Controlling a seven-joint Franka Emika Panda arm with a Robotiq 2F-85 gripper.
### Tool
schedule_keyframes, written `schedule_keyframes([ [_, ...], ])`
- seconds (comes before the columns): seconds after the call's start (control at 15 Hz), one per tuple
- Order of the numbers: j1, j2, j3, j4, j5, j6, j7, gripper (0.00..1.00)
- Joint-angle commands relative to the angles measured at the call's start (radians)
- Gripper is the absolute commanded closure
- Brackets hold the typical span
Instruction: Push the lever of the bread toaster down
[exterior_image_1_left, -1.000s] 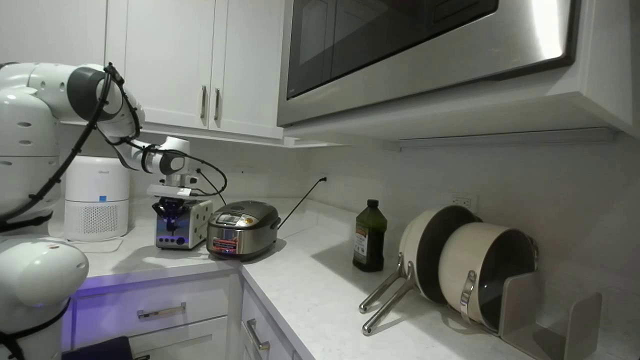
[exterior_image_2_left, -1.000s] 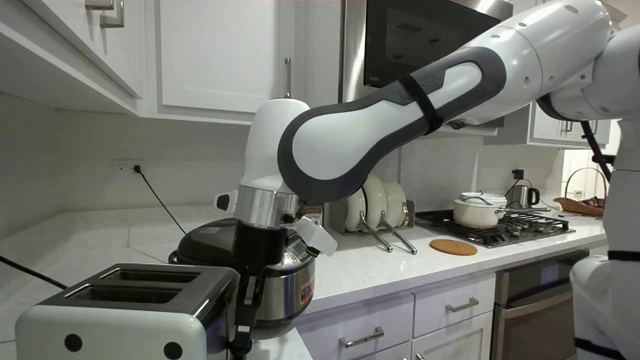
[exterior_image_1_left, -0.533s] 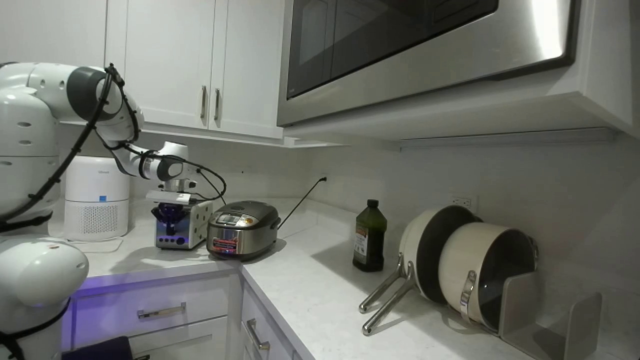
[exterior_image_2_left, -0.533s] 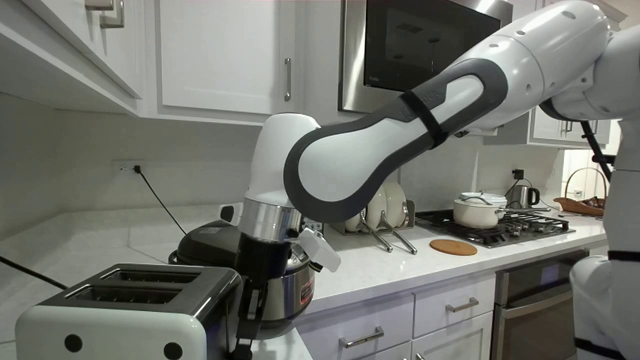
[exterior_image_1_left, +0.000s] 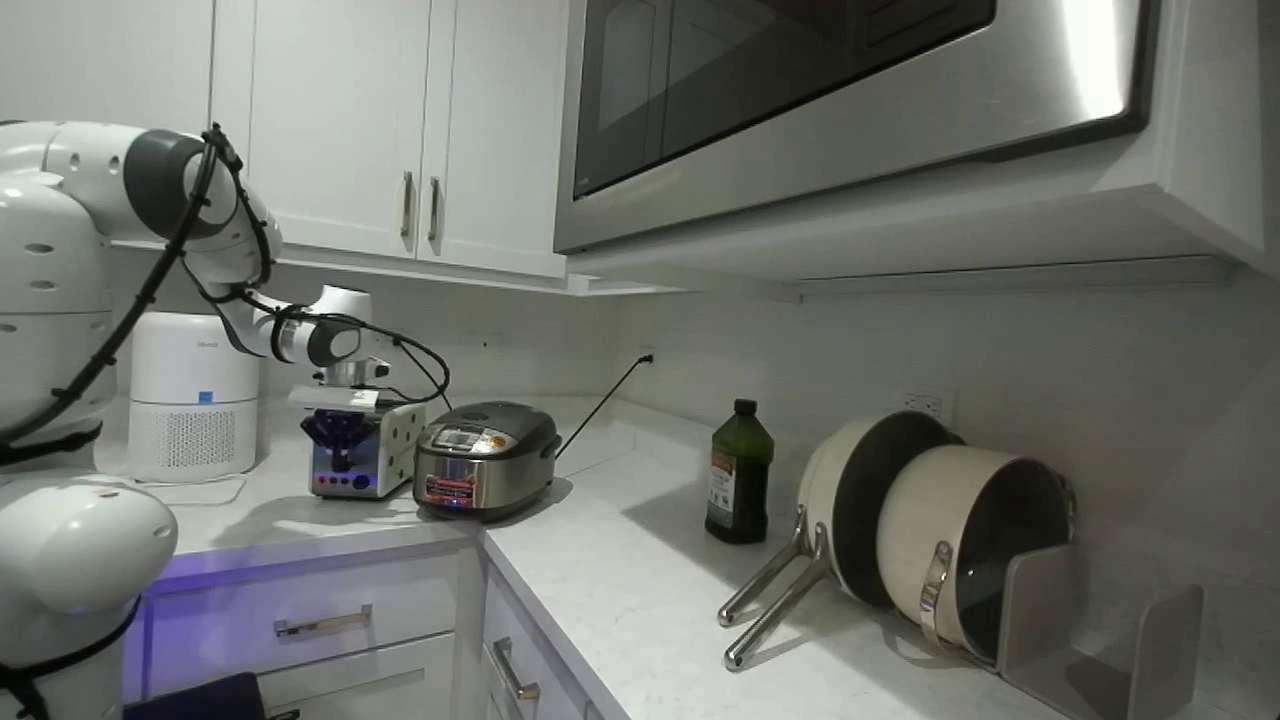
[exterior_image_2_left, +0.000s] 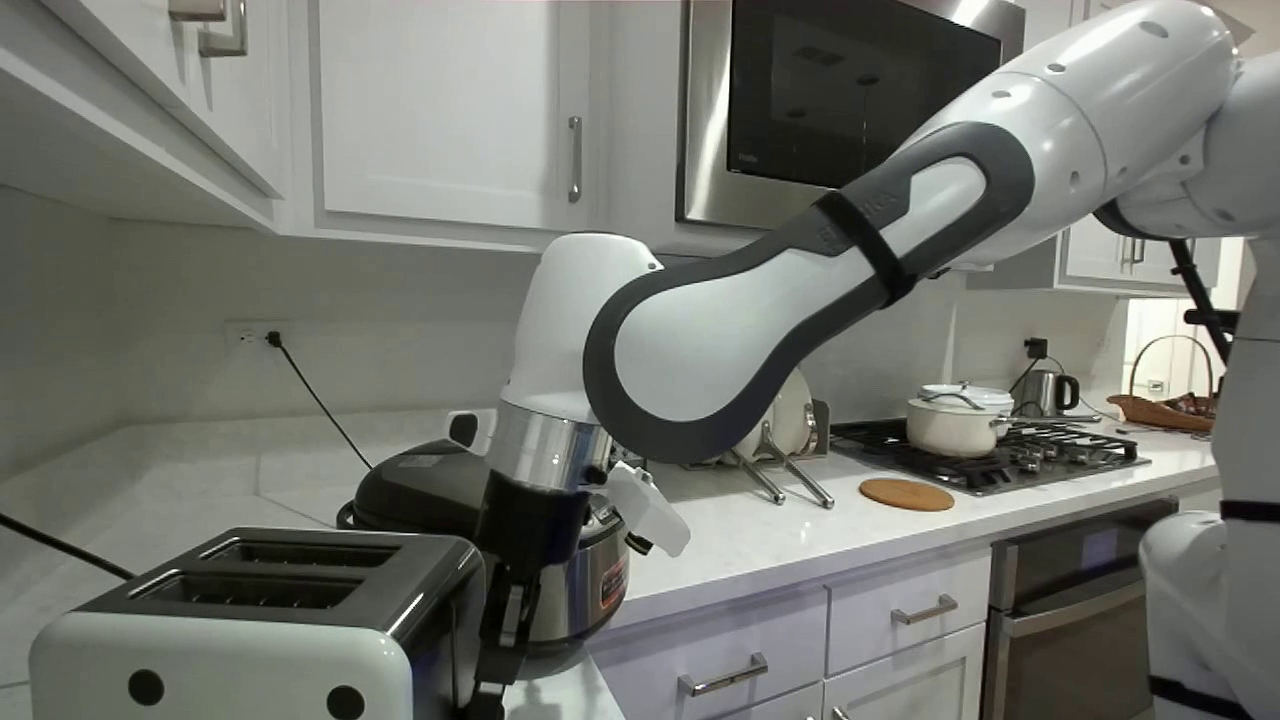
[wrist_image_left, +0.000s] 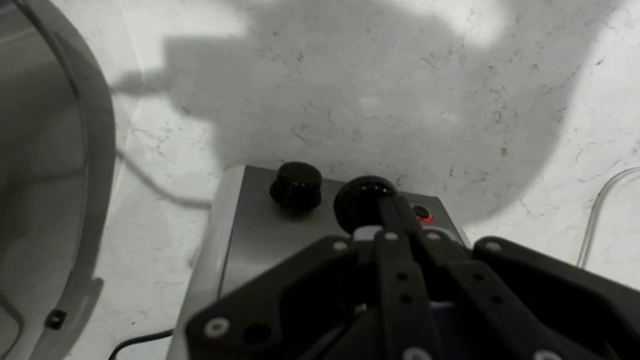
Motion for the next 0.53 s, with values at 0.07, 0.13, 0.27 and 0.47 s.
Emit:
schedule_keyframes([
  [0.07,0.008,0.017,0.007,-0.058,0.002,0.049,-0.024,1.00],
  [0.13,0.010,0.021,0.008,-0.061,-0.001,0.054,-0.022,1.00],
  [0.27,0.012,0.026,0.010,-0.062,-0.005,0.057,-0.019,1.00],
  [0.47,0.014,0.027,0.011,-0.055,-0.015,0.057,-0.015,1.00],
])
